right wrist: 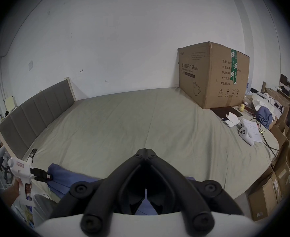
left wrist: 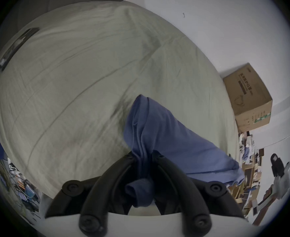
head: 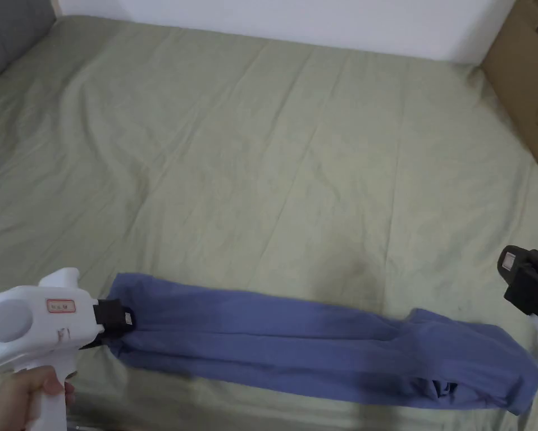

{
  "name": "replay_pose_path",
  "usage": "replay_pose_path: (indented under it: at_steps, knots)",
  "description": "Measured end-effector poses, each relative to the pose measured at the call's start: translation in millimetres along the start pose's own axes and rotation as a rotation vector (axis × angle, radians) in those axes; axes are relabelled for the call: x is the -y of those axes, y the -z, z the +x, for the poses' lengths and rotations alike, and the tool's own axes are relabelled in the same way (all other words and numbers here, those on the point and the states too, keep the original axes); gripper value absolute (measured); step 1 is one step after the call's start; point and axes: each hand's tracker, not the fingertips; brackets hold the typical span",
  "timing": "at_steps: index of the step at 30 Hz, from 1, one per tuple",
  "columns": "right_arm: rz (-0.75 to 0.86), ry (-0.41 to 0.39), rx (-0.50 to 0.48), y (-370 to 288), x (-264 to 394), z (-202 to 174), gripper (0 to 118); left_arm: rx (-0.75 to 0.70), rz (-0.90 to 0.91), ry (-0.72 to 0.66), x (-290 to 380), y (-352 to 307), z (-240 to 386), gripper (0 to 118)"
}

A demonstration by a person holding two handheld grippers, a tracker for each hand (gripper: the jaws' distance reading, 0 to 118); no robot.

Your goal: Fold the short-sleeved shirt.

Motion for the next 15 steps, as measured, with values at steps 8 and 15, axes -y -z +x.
replay_pose_path:
  at_steps: [8, 15]
  knots:
    - [0.001, -0.013, -0.011, -8.9, 5.9, 6.4, 0, 0.005, 0.157, 0.039, -6.2, -69.1, 50.3, 10]
    - [0.026, 0.034, 0.008, -28.1, 13.9, 28.6, 0, 0.107, 0.239, 0.466, 22.9, -111.4, 172.3, 10]
